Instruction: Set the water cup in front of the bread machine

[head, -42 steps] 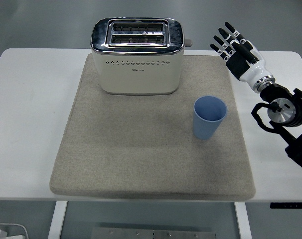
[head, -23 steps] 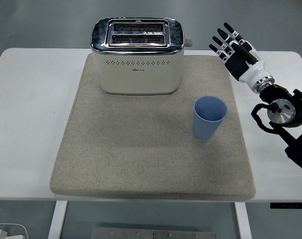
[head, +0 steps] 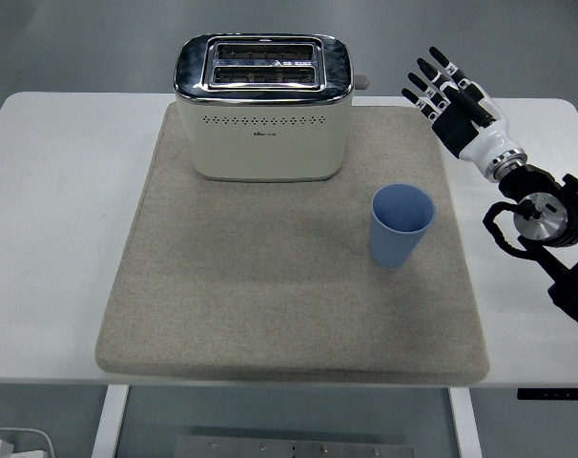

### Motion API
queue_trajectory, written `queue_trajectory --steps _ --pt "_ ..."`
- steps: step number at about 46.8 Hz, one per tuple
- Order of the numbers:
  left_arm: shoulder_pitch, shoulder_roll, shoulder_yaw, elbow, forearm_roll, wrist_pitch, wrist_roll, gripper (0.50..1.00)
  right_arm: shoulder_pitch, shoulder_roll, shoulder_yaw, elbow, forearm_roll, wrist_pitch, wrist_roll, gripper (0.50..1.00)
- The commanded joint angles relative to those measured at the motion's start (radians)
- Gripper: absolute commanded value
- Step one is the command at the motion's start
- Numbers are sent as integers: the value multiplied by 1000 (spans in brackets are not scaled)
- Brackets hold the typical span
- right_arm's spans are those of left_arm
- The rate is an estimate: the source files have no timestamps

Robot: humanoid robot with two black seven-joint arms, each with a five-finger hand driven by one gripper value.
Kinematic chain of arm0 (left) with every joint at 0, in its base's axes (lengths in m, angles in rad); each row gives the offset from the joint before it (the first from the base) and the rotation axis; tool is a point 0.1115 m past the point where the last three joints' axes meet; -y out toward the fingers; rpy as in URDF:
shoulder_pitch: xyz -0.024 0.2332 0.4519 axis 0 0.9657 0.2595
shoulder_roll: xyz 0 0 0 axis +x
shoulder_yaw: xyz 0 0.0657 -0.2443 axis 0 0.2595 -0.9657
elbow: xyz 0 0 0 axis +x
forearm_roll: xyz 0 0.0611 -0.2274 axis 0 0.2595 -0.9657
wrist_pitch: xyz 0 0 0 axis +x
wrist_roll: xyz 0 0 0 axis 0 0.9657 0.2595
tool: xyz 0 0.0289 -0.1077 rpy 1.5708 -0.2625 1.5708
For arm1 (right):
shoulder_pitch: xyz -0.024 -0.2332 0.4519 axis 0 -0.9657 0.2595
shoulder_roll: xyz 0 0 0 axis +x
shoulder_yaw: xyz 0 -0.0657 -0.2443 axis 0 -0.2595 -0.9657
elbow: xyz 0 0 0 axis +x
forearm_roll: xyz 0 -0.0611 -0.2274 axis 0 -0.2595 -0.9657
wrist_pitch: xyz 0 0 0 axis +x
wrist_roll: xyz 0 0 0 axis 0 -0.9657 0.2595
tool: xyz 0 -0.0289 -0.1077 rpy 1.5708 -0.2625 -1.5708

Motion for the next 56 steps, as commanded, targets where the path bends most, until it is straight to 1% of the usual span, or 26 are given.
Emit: queue_trajectory --steps 1,3,8,14,19,23,28,32,38,47,52,56 --pt "0 0 0 0 0 0 0 1000 -5 -11 0 2 0 24 0 938" --pt "0 0 0 0 0 0 2 1000 -14 -25 3 7 0 35 0 938" --pt "0 0 0 0 0 0 0 1000 -47 -85 7 45 0 61 0 938" --pt "0 0 0 0 0 0 0 1000 -77 -120 6 109 0 68 0 938" --pt "0 0 0 0 0 0 0 1000 -98 -171 0 149 -9 85 -2 938" --pt "0 0 0 0 0 0 0 1000 -123 -209 -2 165 -43 114 -2 938" --pt "0 0 0 0 0 0 0 1000 -162 -244 7 183 -109 130 3 938" --pt "0 0 0 0 0 0 0 1000 -187 -274 10 188 -153 154 6 938" --pt "0 0 0 0 0 0 0 1000 -218 -301 7 188 -193 199 53 938" --pt "0 0 0 0 0 0 0 1000 -259 -330 9 188 -262 234 101 938" --pt "0 0 0 0 0 0 0 1000 -278 -355 9 206 -270 242 121 938" --pt "0 0 0 0 0 0 0 1000 -293 -389 7 237 -287 245 136 938"
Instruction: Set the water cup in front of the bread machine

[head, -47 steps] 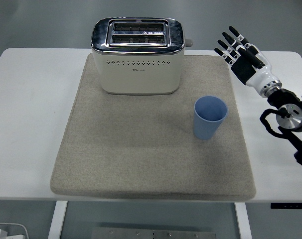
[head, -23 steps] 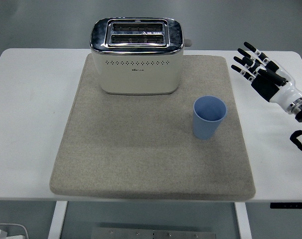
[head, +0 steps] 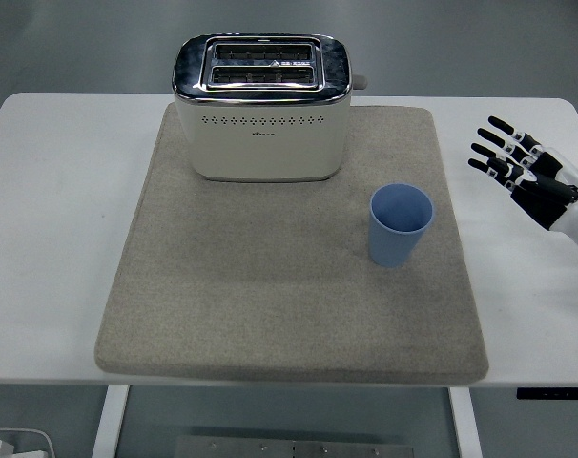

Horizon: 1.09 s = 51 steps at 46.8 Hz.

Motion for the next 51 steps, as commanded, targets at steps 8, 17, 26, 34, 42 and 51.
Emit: queue_trajectory --steps 8,17,26,34,42,51 --pt "0 0 0 2 0 0 0 1000 -57 -98 1 89 -79 25 69 938" --pt "0 0 0 0 0 0 0 1000 -109 -130 1 140 -195 15 123 938" --pt "0 0 0 0 0 0 0 1000 -138 -129 2 151 -326 1 206 936" --pt "0 0 0 0 0 0 0 1000 -146 -118 1 151 -435 -59 261 936" --pt "0 0 0 0 0 0 0 1000 -160 -92 2 152 -522 -137 287 934" --pt "0 0 0 0 0 0 0 1000 -178 -77 -4 191 -539 -188 288 934"
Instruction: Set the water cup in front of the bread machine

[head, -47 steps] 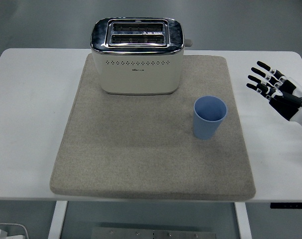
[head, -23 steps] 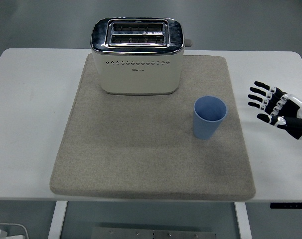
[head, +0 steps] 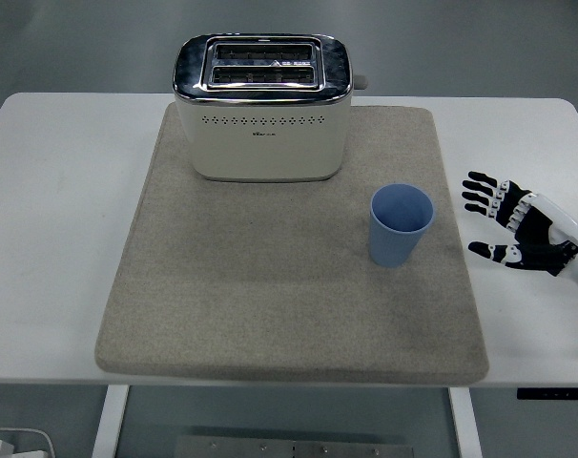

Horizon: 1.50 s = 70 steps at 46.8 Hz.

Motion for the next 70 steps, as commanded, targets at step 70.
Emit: queue_trajectory --steps 70 --pt "0 0 0 0 0 0 0 1000 67 208 -34 -64 -79 -41 0 936"
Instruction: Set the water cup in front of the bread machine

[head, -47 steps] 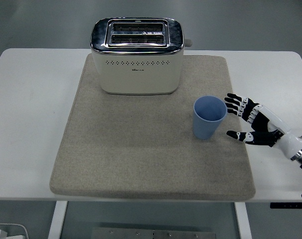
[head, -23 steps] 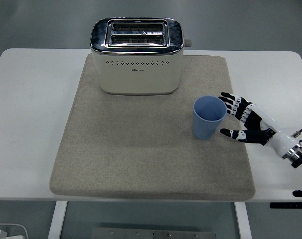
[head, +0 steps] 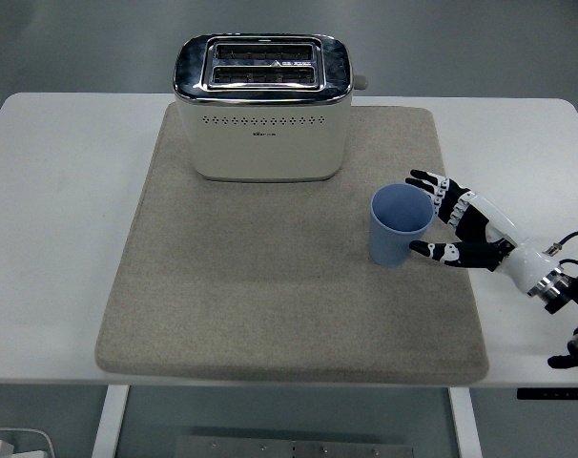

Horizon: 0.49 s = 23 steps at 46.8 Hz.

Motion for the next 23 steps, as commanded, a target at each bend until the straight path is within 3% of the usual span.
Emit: queue_trajectory --steps 1,23 --pt "0 0 0 0 0 0 0 1000 10 14 -5 -13 0 0 0 936" --pt "0 0 0 0 0 0 0 1000 27 56 -17 -48 -9 0 -3 936"
